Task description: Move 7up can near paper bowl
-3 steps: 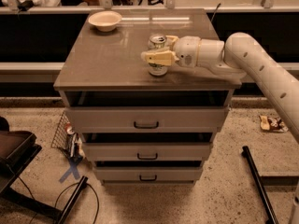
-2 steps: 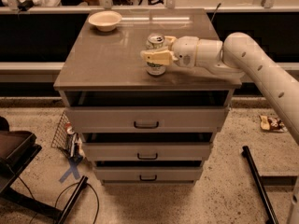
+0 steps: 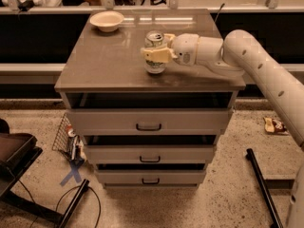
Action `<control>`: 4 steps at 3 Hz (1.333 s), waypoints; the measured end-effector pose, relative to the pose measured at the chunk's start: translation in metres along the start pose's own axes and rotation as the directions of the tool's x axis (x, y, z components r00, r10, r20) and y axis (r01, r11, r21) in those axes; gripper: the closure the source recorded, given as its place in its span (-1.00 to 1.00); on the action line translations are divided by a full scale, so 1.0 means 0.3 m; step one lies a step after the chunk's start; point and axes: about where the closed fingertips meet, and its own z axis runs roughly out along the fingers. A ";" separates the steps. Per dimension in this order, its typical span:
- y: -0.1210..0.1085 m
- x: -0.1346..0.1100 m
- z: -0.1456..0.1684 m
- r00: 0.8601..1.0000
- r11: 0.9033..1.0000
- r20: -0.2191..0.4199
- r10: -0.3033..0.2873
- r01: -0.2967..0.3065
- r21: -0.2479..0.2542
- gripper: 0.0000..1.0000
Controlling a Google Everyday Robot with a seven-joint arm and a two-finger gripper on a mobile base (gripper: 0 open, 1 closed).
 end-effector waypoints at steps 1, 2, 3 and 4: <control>-0.012 -0.049 0.050 1.000 0.999 -0.009 -0.004 0.004 -0.043 1.00; -0.145 -0.092 0.192 0.993 0.994 -0.085 0.079 -0.085 -0.067 1.00; -0.254 -0.073 0.310 0.978 0.986 -0.138 0.156 -0.161 -0.028 1.00; -0.406 -0.159 0.291 0.981 0.983 -0.104 0.163 -0.153 0.097 1.00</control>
Offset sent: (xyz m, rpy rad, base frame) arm 0.1494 -0.0103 0.1730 -0.0029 -0.0225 -0.0771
